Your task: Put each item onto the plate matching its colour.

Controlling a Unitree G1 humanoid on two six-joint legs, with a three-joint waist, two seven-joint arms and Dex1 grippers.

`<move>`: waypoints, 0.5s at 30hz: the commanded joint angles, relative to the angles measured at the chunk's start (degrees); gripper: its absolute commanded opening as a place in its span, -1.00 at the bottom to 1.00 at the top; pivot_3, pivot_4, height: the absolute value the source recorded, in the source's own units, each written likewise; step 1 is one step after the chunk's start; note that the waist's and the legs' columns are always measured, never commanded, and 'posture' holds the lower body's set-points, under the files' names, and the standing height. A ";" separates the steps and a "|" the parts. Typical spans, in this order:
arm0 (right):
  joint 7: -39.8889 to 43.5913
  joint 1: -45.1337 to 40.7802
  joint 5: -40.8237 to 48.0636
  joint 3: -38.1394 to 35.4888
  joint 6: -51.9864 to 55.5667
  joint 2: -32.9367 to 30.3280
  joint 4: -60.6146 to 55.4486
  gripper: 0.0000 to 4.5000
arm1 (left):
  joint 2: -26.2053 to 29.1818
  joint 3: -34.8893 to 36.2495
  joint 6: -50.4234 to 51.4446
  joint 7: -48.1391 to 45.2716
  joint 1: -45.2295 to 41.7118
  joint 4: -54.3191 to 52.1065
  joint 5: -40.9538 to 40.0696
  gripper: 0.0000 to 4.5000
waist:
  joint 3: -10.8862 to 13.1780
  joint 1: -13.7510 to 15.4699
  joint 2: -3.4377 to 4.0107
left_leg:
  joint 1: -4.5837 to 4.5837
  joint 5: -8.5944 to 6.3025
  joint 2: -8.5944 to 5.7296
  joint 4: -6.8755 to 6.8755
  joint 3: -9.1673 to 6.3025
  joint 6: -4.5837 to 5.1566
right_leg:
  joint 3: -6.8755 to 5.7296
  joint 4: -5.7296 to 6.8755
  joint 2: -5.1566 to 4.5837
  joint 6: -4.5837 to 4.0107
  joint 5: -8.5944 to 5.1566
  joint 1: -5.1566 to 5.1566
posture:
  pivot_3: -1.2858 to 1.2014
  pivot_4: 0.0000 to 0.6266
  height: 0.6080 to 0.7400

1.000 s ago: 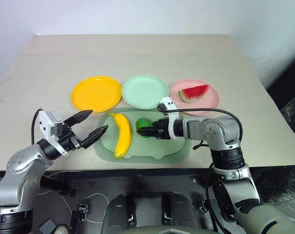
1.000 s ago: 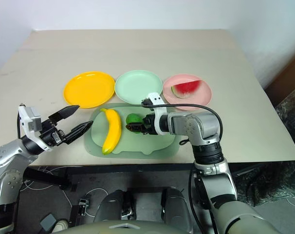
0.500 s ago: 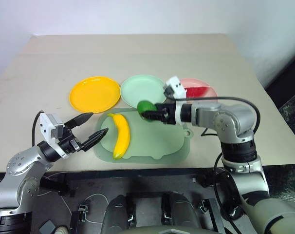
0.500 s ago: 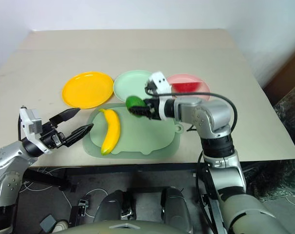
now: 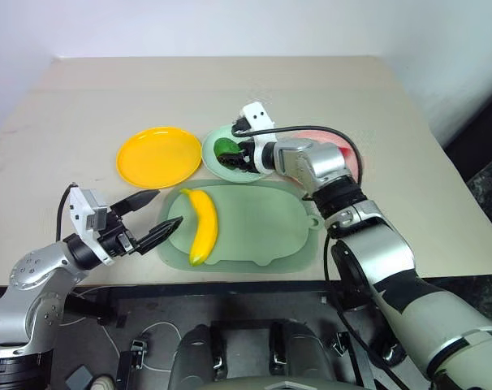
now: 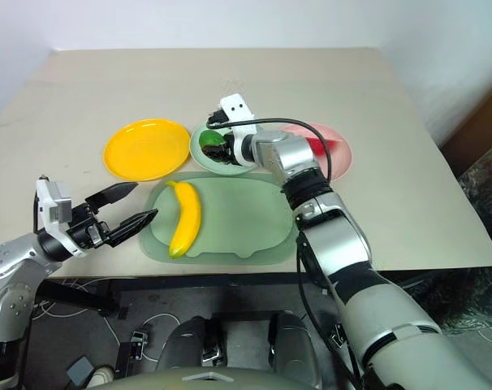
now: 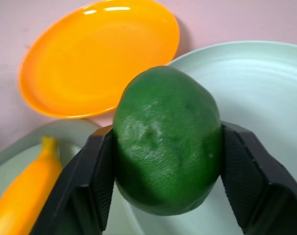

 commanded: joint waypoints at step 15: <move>4.60 0.90 -2.09 -5.06 -4.96 -2.68 -9.17 0.97 | 0.28 0.55 -0.64 0.81 -0.05 -2.80 -0.45 1.00 | 0.01 0.01 0.02 | -0.02 0.00 0.02 0.00 -0.03 -0.01 | 0.01 0.01 0.00 0.00 0.00 -0.03 | 0.03 -0.52 0.32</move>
